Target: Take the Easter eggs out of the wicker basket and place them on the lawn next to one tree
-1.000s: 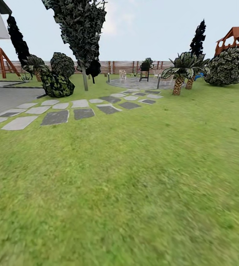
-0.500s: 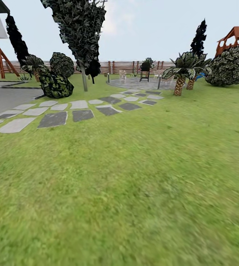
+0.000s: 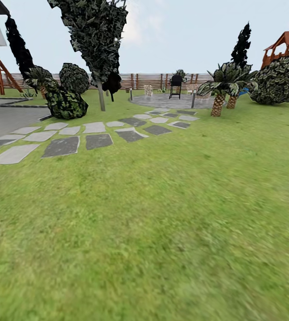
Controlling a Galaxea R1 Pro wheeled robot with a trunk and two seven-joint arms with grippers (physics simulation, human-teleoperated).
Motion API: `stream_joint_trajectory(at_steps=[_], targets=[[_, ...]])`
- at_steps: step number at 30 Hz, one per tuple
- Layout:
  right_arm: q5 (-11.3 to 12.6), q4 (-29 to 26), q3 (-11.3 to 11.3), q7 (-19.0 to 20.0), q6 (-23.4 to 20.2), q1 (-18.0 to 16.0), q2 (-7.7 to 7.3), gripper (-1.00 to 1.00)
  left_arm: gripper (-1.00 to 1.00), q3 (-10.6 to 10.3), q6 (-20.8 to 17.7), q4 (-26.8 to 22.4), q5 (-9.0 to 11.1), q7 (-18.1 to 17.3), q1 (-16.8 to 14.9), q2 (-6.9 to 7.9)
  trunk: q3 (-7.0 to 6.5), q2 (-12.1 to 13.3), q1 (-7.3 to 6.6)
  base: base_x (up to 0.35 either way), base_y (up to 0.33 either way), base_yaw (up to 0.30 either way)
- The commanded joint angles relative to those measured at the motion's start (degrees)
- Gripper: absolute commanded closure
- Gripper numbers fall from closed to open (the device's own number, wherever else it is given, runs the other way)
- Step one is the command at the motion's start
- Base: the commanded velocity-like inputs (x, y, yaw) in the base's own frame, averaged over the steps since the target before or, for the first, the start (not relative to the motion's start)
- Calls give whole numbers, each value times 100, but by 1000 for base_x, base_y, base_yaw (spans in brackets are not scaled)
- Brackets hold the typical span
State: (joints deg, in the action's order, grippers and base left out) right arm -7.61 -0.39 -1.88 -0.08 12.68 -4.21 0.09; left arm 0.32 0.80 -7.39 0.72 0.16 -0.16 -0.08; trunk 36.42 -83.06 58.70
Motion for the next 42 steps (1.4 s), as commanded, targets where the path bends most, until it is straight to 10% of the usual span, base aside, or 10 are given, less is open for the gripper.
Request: stream_joint_trajectory(at_steps=[1, 42], targets=[[-21, 4, -13, -1, 15, -4, -1, -100, -100, 3, 8, 0, 7, 2, -2, -1, 5, -2, 3, 339, 0, 0], [-21, 4, -14, -1, 15, -4, -1, -100, -100, 3, 8, -1, 7, 2, -1, -1, 5, -2, 3, 339, 0, 0]])
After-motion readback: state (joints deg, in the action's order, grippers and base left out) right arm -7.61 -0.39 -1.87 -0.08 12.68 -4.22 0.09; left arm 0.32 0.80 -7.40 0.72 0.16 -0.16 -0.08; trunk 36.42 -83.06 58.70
